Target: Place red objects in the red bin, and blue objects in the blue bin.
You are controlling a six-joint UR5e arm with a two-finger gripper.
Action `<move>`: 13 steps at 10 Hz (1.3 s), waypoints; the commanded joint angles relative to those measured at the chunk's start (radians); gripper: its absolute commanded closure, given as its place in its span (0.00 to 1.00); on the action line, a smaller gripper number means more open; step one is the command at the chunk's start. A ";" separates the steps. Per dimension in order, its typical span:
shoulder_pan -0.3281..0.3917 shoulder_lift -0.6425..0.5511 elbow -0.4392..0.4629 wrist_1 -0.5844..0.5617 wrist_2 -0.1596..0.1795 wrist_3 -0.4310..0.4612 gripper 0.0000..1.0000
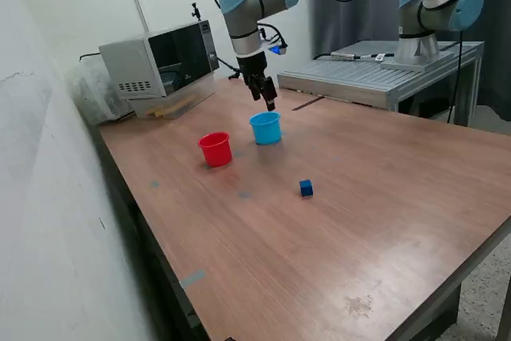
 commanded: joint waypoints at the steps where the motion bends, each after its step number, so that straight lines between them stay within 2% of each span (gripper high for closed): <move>1: 0.112 -0.005 0.002 -0.002 0.064 0.000 0.00; 2: 0.169 -0.005 -0.003 -0.003 0.093 0.000 0.00; 3: 0.211 -0.008 -0.018 -0.008 0.142 0.002 0.00; 4: 0.246 -0.008 -0.033 -0.029 0.167 0.002 0.00; 6: 0.292 0.025 -0.073 -0.060 0.192 0.006 0.00; 7: 0.315 0.074 -0.128 -0.062 0.199 0.011 0.00; 9: 0.323 0.180 -0.240 -0.063 0.198 0.084 0.00; 10: 0.323 0.221 -0.280 -0.068 0.196 0.158 0.00; 11: 0.323 0.267 -0.324 -0.072 0.183 0.228 0.00; 12: 0.323 0.287 -0.340 -0.072 0.158 0.312 0.00; 13: 0.323 0.295 -0.340 -0.080 0.149 0.403 0.00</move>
